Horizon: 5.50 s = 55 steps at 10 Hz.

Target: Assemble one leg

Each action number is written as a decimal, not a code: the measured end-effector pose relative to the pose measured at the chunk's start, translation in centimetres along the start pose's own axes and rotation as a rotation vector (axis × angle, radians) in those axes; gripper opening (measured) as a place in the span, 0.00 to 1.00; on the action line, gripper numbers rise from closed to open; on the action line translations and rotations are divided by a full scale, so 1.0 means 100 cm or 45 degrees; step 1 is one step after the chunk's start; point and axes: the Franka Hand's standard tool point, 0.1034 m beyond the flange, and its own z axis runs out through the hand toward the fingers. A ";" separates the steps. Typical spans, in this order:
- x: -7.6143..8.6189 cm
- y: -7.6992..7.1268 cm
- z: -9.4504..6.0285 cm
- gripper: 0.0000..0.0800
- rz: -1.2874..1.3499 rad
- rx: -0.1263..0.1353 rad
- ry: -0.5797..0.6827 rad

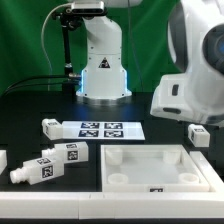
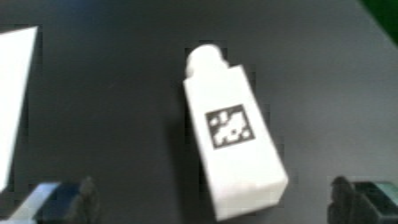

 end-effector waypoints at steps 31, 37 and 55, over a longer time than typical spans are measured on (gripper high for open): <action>0.048 0.045 -0.173 0.36 -0.436 0.117 1.163; 0.072 0.056 -0.212 0.36 -0.601 -0.023 1.748; 0.090 0.024 -0.188 0.36 -0.618 -0.029 1.904</action>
Offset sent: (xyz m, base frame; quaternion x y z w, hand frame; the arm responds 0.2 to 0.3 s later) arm 0.0000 0.0000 0.0000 0.0000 0.0000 0.0000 1.0000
